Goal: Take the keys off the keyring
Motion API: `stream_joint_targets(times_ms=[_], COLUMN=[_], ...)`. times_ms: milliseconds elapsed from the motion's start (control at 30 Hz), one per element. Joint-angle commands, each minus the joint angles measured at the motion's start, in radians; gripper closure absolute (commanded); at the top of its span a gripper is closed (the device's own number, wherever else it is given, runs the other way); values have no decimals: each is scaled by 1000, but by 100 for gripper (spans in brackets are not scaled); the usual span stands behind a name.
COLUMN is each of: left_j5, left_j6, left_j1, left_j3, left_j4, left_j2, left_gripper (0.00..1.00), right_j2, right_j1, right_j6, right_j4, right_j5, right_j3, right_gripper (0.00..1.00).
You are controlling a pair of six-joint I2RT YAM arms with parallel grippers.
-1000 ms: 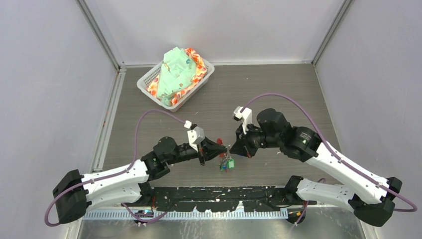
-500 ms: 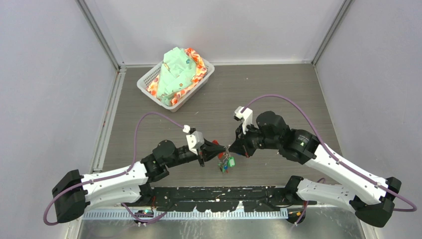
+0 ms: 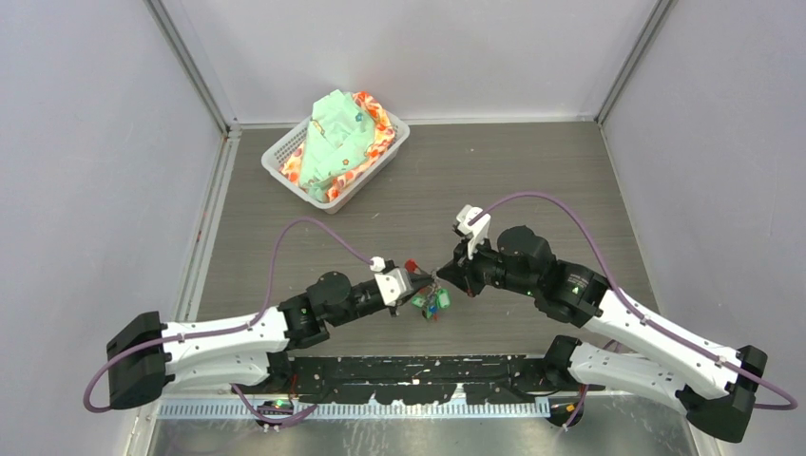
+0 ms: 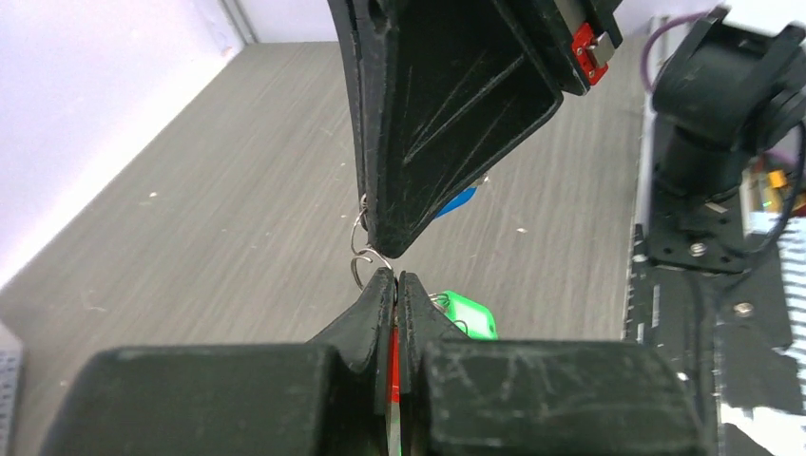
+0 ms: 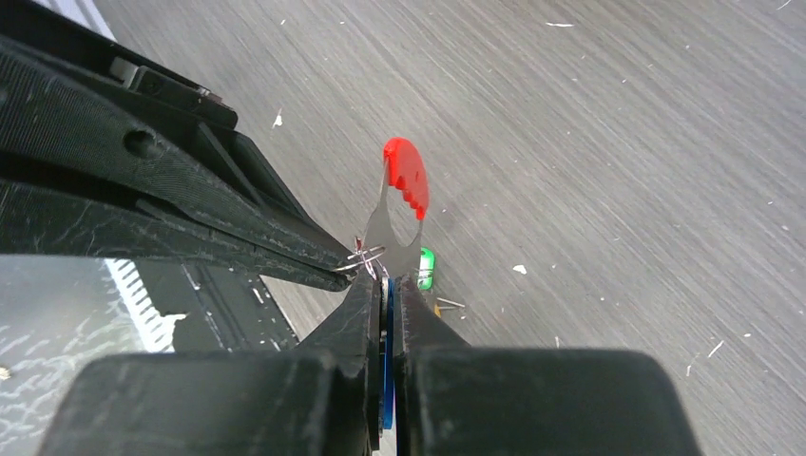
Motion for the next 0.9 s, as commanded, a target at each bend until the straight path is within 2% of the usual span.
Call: stream_joint_targets(times_ms=[0, 300, 500, 700, 867], left_j5=[-33, -114, -111, -137, -161], left_j6=[127, 163, 162, 190, 190], left_j1=[-63, -92, -98, -118, -124], left_j3=[13, 10, 3, -3, -22], left_j4=[-143, -132, -112, -69, -24], left_j2=[31, 72, 75, 73, 80], left_gripper=[100, 100, 100, 100, 100], right_j2=[-24, -45, -48, 69, 101], right_j1=[-31, -30, -31, -31, -32], right_j6=[-71, -72, -46, 6, 35], right_j4=[268, 283, 273, 146, 92], right_j5=[210, 191, 225, 223, 244], right_j3=[24, 13, 18, 91, 137], right_gripper=[99, 99, 99, 99, 99])
